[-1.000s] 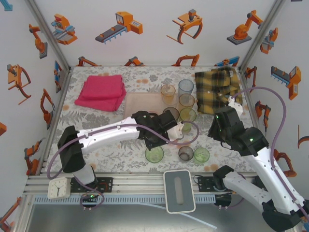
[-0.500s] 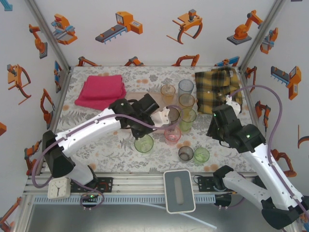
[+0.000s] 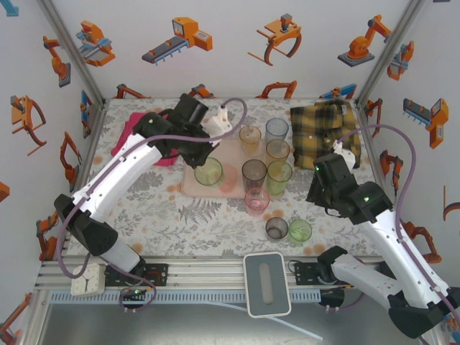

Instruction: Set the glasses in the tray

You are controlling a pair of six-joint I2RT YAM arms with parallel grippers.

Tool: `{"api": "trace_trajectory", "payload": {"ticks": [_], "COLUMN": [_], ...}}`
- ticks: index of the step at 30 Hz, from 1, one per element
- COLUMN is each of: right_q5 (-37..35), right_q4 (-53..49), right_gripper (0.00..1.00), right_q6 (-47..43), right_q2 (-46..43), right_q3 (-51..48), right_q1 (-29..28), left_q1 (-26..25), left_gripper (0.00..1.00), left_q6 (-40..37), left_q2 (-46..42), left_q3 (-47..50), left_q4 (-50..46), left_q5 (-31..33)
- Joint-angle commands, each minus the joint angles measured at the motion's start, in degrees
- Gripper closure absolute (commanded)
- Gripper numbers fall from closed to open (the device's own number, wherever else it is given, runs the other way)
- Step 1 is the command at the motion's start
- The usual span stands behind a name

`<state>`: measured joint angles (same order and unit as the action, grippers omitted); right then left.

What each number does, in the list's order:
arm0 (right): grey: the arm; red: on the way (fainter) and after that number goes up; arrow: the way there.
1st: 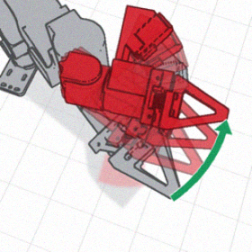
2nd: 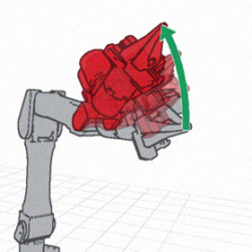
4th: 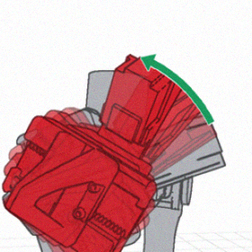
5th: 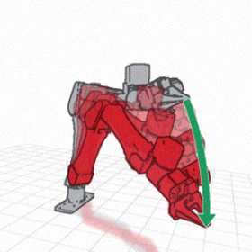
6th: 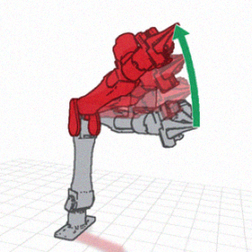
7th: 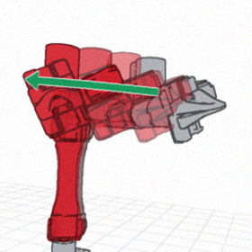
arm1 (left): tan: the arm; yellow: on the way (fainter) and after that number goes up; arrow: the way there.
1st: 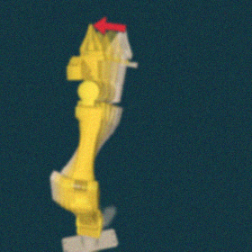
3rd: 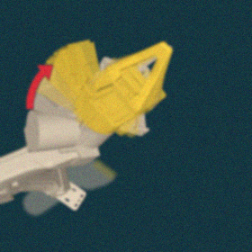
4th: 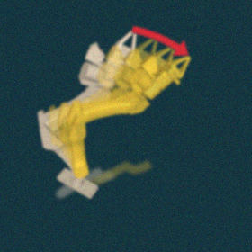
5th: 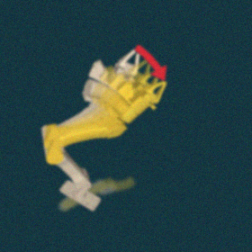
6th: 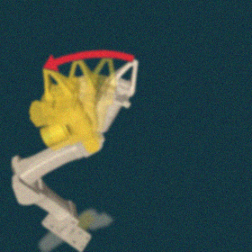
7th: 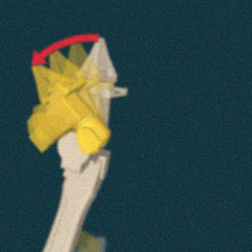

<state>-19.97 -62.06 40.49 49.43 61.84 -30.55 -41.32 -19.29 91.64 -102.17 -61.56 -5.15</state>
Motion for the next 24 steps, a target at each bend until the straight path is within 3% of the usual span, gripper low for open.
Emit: {"api": "trace_trajectory", "payload": {"ticks": [1,12,24], "right_q5": [0.2,0.4,1.1], "right_q4": [1.0,1.9,3.1], "right_gripper": [0.59,0.59,0.59], "right_q6": [-0.6,-0.6,-0.2], "right_q2": [0.0,0.5,1.5], "right_q3": [1.7,0.7,-0.5], "right_q1": [0.1,0.1,0.2], "left_q1": [3.6,11.1,12.9], "left_gripper": [1.0,1.0,1.0], "left_q6": [-0.2,3.4,5.5], "left_q2": [3.7,18.3,31.6], "left_q3": [-5.9,-21.4,-31.0], "left_q4": [-0.4,0.7,0.2], "left_q5": [-1.7,-1.6,-2.4]}}
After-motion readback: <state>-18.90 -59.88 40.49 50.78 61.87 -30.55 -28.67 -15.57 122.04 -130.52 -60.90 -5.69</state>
